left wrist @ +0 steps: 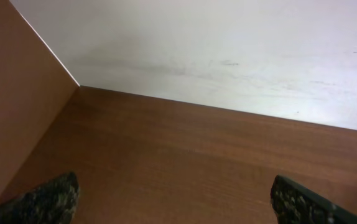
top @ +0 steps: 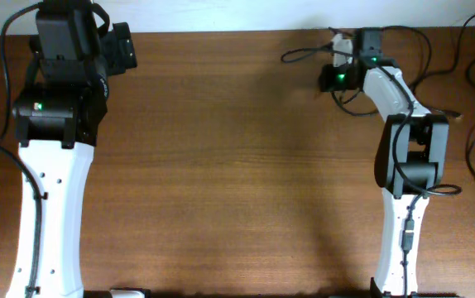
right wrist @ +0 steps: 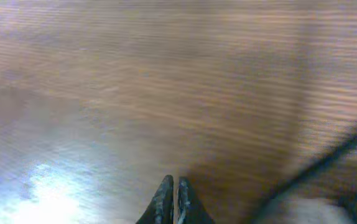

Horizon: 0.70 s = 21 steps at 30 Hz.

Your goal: Untangle cables

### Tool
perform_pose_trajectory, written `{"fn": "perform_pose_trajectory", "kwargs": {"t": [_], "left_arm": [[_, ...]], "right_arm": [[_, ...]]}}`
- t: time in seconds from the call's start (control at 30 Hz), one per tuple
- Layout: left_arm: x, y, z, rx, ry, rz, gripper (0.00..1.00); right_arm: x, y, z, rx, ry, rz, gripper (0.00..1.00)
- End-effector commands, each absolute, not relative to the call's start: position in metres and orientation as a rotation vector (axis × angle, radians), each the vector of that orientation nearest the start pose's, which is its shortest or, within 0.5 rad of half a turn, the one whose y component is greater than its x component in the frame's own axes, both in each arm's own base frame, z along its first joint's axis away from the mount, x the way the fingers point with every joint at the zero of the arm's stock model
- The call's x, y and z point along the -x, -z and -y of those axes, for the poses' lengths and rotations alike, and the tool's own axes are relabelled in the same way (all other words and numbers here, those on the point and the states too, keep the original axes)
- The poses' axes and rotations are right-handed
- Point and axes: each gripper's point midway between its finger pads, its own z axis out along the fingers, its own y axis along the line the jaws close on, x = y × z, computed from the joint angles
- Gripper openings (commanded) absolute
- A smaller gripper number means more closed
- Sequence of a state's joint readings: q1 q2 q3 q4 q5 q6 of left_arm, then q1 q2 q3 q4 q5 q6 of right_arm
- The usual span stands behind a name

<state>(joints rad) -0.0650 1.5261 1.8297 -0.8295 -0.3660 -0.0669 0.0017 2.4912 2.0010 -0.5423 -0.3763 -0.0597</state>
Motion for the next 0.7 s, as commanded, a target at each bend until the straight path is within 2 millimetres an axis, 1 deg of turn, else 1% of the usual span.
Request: {"fn": "perform_pose_trajectory", "kwargs": {"t": [0.0, 0.03, 0.07, 0.1, 0.13, 0.17, 0.2, 0.23, 0.3, 0.33, 0.4, 0.47, 0.5, 0.57, 0.67], "left_arm": [[-0.428, -0.393, -0.034, 0.206, -0.308, -2.055, 0.99], [-0.428, -0.393, -0.034, 0.206, -0.308, -2.056, 0.99], [-0.428, -0.393, -0.034, 0.207, -0.308, -2.056, 0.99], [-0.428, -0.393, -0.034, 0.206, -0.308, -2.056, 0.99], [-0.428, -0.393, -0.034, 0.207, -0.308, -2.056, 0.99], [-0.428, -0.393, -0.034, 0.207, -0.308, -2.056, 0.99], [-0.428, -0.393, -0.034, 0.206, -0.308, -2.056, 0.99], [-0.428, -0.393, -0.034, 0.206, -0.308, -2.059, 0.99], [-0.427, -0.391, -0.034, 0.205, -0.309, -2.065, 0.99], [-0.427, -0.390, -0.034, 0.204, -0.311, -2.071, 0.99], [-0.425, -0.388, -0.034, 0.203, -0.313, -2.081, 0.99], [-0.425, -0.388, -0.034, 0.202, -0.313, -2.083, 0.99], [-0.425, -0.388, -0.034, 0.202, -0.313, -2.083, 0.99], [-0.425, -0.387, -0.034, 0.202, -0.313, -2.085, 0.99], [-0.425, -0.387, -0.034, 0.202, -0.314, -2.085, 0.99]], "right_arm": [[-0.615, -0.115, -0.057, 0.149, -0.275, -2.408, 0.04], [-0.617, -0.131, -0.042, 0.112, -0.223, -2.387, 0.04], [-0.618, -0.139, -0.029, 0.074, -0.188, -2.379, 0.04], [-0.619, -0.146, 0.006, -0.039, -0.114, -2.373, 0.04], [-0.617, -0.146, 0.039, -0.151, -0.073, -2.373, 0.04], [-0.615, -0.143, 0.064, -0.260, -0.031, -2.372, 0.04], [-0.607, -0.140, 0.109, -0.489, 0.087, -2.341, 0.04], [-0.599, -0.142, 0.143, -0.671, 0.177, -2.283, 0.04], [-0.587, -0.150, 0.188, -0.911, 0.292, -2.149, 0.04], [-0.586, -0.152, 0.201, -0.998, 0.293, -2.087, 0.04], [-0.584, -0.154, 0.212, -1.102, 0.279, -2.008, 0.04], [-0.581, -0.156, 0.219, -1.191, 0.281, -1.936, 0.04], [-0.580, -0.153, 0.224, -1.271, 0.278, -1.868, 0.04], [-0.572, -0.137, 0.232, -1.379, 0.319, -1.807, 0.04], [-0.570, -0.107, 0.232, -1.439, 0.329, -1.819, 0.04]]}}
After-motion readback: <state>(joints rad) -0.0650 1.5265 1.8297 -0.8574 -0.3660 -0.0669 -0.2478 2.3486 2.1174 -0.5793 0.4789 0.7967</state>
